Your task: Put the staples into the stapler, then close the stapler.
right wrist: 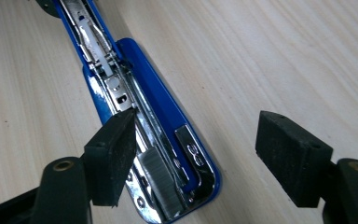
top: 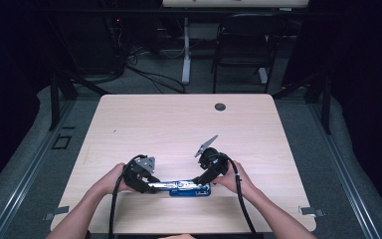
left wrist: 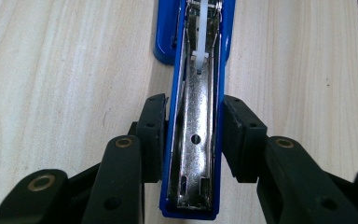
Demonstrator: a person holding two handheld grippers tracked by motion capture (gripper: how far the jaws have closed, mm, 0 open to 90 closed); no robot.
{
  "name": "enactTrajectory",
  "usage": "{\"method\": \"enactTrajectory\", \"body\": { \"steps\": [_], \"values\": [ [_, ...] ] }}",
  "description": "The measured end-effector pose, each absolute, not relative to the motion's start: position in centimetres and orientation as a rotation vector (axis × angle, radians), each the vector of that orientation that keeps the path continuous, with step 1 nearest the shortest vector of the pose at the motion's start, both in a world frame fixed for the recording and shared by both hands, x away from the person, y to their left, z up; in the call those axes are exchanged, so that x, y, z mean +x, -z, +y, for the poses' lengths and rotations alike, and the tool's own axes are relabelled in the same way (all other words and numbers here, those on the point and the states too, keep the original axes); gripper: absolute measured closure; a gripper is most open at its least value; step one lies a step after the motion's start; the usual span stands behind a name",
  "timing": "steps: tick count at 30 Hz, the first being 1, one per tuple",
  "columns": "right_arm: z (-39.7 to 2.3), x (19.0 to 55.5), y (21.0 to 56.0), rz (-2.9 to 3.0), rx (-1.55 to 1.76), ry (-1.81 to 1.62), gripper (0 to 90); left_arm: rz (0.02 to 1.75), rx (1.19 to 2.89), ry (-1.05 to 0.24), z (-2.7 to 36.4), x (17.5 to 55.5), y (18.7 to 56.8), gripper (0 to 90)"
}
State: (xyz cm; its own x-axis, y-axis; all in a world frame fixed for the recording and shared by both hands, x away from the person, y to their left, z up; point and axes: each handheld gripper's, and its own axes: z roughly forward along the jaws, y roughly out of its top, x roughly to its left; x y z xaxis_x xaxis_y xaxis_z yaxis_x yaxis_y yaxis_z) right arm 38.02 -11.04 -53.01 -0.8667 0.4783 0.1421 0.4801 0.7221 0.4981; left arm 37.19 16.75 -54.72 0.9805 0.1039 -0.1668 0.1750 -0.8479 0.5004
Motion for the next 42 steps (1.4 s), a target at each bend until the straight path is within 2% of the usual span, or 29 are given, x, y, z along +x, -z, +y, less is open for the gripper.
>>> {"method": "enactTrajectory", "body": {
  "steps": [10, 23, 42],
  "values": [
    [-12.4, 38.0, 52.3, -2.907, -0.879, 0.866, 25.6, 0.232, 2.576, 0.196, 16.9, 37.2, 54.9, 62.1],
    [-12.6, 37.8, 52.1, -2.901, -0.873, 0.895, 28.5, 0.299, 2.601, 0.188, 17.5, 37.1, 55.4, 60.1],
    [-12.0, 37.3, 51.7, -2.908, -0.853, 0.937, 33.2, 0.240, 2.582, 0.132, 17.7, 36.6, 54.1, 63.4]
  ]
}}
